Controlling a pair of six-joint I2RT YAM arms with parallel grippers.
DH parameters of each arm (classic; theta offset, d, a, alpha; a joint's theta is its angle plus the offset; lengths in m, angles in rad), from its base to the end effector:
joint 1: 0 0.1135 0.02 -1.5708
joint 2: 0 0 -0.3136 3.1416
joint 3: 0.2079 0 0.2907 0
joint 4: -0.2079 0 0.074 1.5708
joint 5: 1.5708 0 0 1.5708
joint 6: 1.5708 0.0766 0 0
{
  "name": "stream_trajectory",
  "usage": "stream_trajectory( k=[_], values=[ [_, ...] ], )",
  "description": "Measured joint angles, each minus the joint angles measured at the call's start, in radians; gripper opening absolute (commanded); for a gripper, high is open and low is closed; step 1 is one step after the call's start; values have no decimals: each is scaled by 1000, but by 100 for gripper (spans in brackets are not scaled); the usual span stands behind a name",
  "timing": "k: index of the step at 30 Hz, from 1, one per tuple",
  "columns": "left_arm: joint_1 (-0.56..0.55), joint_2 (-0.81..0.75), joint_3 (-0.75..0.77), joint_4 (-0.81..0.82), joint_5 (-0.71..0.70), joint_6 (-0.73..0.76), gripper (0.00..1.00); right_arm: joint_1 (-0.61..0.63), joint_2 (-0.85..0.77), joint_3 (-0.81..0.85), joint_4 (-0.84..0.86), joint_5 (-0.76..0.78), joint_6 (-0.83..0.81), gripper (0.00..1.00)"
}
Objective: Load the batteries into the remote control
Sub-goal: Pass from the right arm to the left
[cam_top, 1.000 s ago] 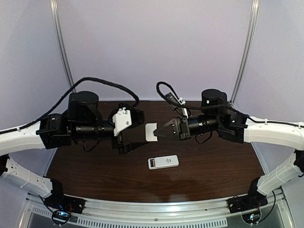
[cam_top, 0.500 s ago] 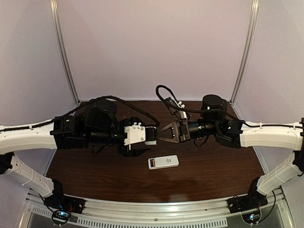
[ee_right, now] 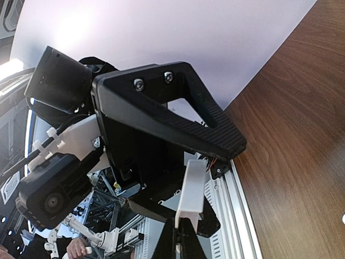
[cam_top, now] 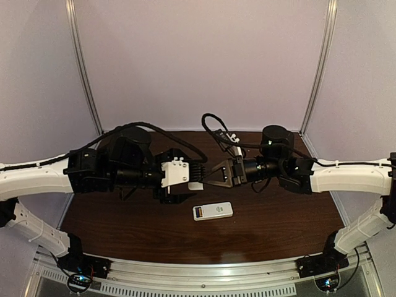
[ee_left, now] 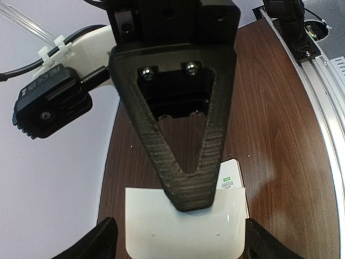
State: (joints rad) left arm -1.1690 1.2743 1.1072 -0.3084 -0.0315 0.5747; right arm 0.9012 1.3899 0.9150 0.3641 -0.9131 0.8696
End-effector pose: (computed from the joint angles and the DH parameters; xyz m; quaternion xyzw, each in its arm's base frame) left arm 0.1401 -0.3237 0.3563 0.6482 0.5555 -0.1396 0.5017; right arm 0.1784 0.3231 0.3319 -0.3045 0.6641 0.6713 0.1246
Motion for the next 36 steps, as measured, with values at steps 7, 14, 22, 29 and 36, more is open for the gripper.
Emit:
stream_trajectory(
  k=[7, 14, 22, 29, 36],
  values=[
    [-6, 1, 3, 0, 3, 2, 73, 0, 14, 0, 2, -4, 2, 0],
    [-9, 3, 15, -7, 14, 5, 55, -5, 21, 0, 19, -6, 12, 0],
    [-10, 15, 15, -5, 13, -6, 49, -24, 21, -14, 29, -14, 31, 44],
    [9, 16, -68, 34, 37, -113, 49, -167, 4, -114, 17, -4, 19, 47],
    [78, 95, -200, 115, 129, -290, 48, -247, -31, -175, -47, 20, -42, 38]
  ],
)
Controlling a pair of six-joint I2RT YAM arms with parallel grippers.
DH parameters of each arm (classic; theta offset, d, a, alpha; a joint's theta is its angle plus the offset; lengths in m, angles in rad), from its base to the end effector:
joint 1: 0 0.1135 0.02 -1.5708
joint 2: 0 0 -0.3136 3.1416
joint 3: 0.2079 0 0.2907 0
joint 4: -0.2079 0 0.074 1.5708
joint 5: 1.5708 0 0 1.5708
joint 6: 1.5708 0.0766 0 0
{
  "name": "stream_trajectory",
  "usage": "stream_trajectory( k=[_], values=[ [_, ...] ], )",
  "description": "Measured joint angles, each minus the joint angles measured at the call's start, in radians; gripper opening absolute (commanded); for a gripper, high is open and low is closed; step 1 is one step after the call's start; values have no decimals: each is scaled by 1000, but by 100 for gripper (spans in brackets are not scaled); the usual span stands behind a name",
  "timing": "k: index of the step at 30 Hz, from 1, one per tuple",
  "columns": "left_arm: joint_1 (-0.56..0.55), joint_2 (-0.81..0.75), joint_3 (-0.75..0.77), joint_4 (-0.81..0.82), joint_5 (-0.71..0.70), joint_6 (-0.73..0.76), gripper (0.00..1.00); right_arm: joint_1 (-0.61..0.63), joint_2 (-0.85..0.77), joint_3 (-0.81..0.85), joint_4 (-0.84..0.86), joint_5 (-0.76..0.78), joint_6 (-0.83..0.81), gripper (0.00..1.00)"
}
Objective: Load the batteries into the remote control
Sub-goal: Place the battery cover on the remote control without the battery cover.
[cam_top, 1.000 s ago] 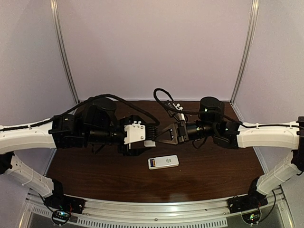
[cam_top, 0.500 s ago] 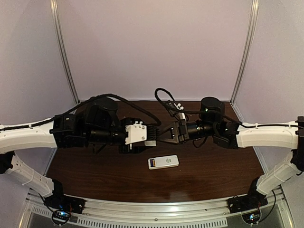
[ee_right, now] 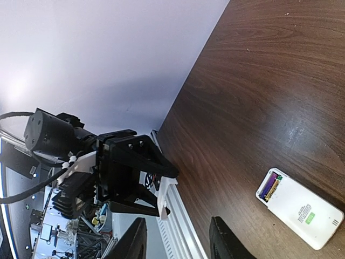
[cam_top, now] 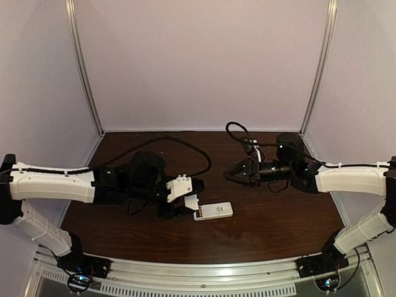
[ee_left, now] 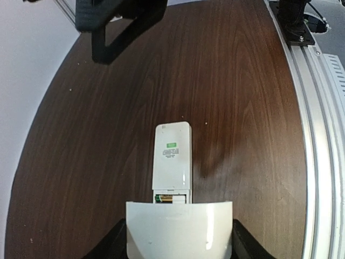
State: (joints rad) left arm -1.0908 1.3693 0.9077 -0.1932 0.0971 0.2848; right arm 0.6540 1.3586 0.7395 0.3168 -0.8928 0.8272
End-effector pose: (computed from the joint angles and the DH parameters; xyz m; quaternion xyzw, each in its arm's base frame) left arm 0.1586 -0.3208 0.2563 0.5853 0.6786 -0.2132 0.3892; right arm 0.2311 0.2523 0.2675 -0.1920 0.7460 0.6173 0.1599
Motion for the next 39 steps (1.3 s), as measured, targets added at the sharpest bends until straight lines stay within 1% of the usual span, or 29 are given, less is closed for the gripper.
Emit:
stream_trajectory(
  k=[5, 9, 13, 18, 22, 26, 32, 39],
  values=[
    [49, 77, -37, 55, 65, -77, 47, -2, 1, -32, -2, 0, -14, 30],
    [89, 131, -44, 105, 106, -106, 48, -3, 24, -55, 12, 1, -12, 25],
    [106, 192, -45, 156, 142, -113, 48, -4, 62, -63, 26, 3, -12, 21],
    [117, 277, -45, 173, 185, -111, 48, -4, 117, -78, 63, 2, -3, 12],
    [143, 296, -45, 181, 205, -100, 50, -4, 142, -80, 75, -3, 3, 7],
    [169, 322, -30, 195, 224, -80, 52, -4, 166, -80, 104, -13, 14, 6],
    [171, 395, -11, 200, 248, -53, 52, -4, 204, -92, 177, -34, 53, 6],
    [171, 432, -8, 201, 259, -38, 52, -4, 256, -104, 264, -58, 114, 5]
  ],
)
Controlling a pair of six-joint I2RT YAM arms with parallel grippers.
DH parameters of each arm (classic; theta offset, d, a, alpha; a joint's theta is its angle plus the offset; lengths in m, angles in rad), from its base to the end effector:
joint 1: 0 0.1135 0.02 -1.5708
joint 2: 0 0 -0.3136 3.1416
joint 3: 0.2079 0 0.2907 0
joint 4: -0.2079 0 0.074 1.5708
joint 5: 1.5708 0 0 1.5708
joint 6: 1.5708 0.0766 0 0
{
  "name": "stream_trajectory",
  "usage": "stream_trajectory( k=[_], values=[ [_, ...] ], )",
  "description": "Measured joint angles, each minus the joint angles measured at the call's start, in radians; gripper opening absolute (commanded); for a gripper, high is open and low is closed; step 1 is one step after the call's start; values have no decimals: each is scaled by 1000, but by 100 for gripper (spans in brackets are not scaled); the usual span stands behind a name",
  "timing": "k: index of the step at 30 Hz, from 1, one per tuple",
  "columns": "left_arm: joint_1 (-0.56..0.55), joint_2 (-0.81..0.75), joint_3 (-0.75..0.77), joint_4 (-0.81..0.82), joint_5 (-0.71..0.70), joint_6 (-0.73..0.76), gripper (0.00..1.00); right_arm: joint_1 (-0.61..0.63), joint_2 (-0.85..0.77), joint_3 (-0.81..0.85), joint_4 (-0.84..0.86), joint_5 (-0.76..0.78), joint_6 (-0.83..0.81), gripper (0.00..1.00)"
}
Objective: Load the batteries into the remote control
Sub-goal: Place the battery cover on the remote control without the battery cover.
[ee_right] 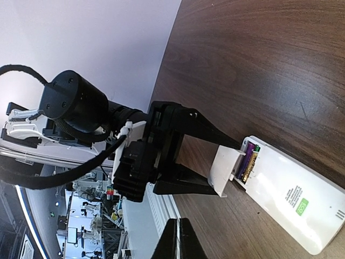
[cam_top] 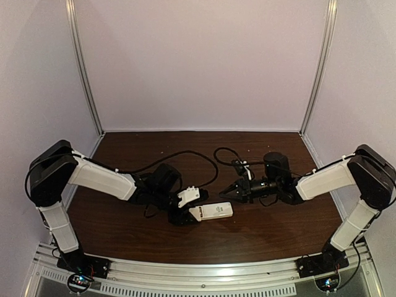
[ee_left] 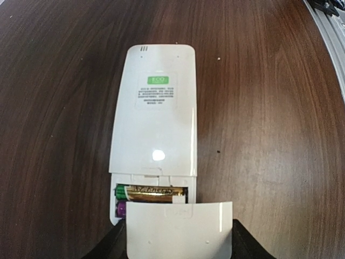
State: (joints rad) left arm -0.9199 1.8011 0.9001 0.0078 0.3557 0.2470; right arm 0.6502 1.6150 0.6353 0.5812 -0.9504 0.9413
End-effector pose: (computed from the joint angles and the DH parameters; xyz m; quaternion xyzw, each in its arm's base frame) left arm 0.2251 -0.3396 0.1195 0.5605 0.7423 -0.2655 0.2537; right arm 0.2420 0.2623 0.1781 -0.1430 0.7696 0.6181 0.0719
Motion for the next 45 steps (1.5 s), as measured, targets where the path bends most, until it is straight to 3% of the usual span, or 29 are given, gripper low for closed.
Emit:
stream_trajectory(
  k=[25, 45],
  values=[
    [22, 73, 72, -2, 6, 48, 56, 0, 14, -2, 45, -23, 31, 4],
    [23, 120, 103, -18, 15, 71, 67, 0, 14, -2, 40, -24, 23, 4]
  ],
)
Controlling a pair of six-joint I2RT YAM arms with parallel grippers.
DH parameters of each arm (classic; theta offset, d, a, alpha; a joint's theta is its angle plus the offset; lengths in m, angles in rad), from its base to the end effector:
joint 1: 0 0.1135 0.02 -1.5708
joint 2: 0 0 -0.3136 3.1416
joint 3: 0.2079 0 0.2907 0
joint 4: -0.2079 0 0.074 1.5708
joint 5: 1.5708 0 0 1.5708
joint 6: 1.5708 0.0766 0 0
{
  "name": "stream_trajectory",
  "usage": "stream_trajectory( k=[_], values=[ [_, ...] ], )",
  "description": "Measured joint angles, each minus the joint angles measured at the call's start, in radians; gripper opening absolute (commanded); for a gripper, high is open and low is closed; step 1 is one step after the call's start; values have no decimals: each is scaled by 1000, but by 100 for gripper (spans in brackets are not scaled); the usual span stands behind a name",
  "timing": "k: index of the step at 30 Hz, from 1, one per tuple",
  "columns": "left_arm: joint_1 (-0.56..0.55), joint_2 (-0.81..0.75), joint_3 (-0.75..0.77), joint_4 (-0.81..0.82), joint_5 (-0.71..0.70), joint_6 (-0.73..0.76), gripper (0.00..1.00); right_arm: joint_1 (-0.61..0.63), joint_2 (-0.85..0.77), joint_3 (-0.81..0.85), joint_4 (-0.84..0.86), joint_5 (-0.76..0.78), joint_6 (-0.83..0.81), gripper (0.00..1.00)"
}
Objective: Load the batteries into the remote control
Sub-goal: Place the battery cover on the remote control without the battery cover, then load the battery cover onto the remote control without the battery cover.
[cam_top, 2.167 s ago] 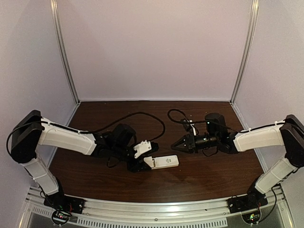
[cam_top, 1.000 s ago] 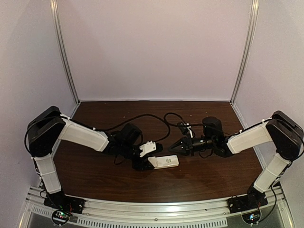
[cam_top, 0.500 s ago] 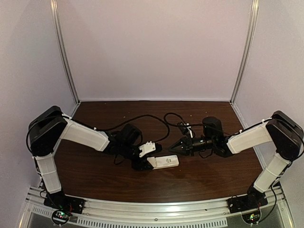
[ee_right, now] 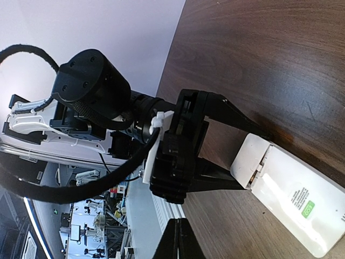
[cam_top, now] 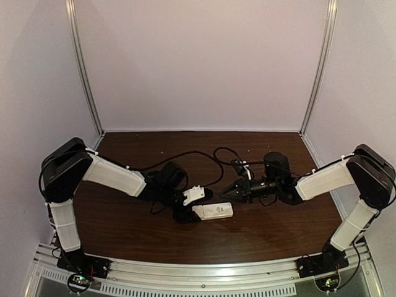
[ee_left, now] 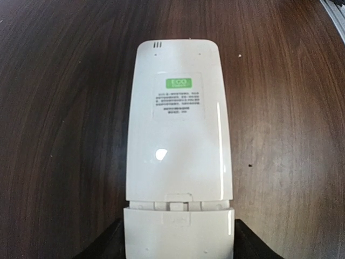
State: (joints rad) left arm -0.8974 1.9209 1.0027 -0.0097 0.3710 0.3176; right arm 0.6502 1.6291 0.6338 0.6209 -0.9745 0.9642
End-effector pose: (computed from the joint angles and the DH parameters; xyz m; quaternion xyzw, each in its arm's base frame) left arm 0.2497 -0.3575 0.1022 0.5801 0.7324 -0.2565 0.2475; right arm 0.2421 0.2637 0.1778 -0.1463 0.7624 0.6270 0.0646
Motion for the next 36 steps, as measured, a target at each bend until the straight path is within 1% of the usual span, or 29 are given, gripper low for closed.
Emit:
stream_trajectory(
  k=[3, 4, 7, 9, 10, 15, 20, 28, 29, 30, 34, 36],
  values=[
    [0, 5, 7, -2, 0, 3, 71, 0, 0, 0, -4, -3, -1, 4],
    [0, 5, 8, -4, 1, 4, 73, 0, 0, 0, -4, -5, -3, 4],
    [0, 5, 10, -10, 4, 9, 85, 0, 0, 0, -5, -9, -10, 4],
    [0, 5, 11, -14, 5, 10, 96, 0, 0, 0, -5, -11, -14, 4],
    [0, 5, 11, -14, 5, 11, 97, 0, 0, 0, -5, -13, -15, 4],
    [-5, -5, 5, -18, -6, 8, 98, -2, 0, 0, -5, -13, -15, 4],
    [-8, -59, -30, -19, -34, -3, 98, -14, 0, 0, -5, -14, -15, 4],
    [-8, -232, -100, 24, -47, -16, 97, -71, -22, 0, -31, -15, -21, 4],
    [-8, -256, -106, 32, -47, -17, 94, -81, -28, 0, -34, -15, -23, 4],
    [-8, -276, -110, 41, -50, -18, 88, -92, -35, 0, -39, -15, -26, 4],
    [-8, -309, -112, 72, -56, -22, 56, -122, -48, -6, -54, -14, -42, 4],
    [-8, -303, -112, 73, -61, -18, 44, -131, -53, -11, -66, -14, -50, 4]
  ],
)
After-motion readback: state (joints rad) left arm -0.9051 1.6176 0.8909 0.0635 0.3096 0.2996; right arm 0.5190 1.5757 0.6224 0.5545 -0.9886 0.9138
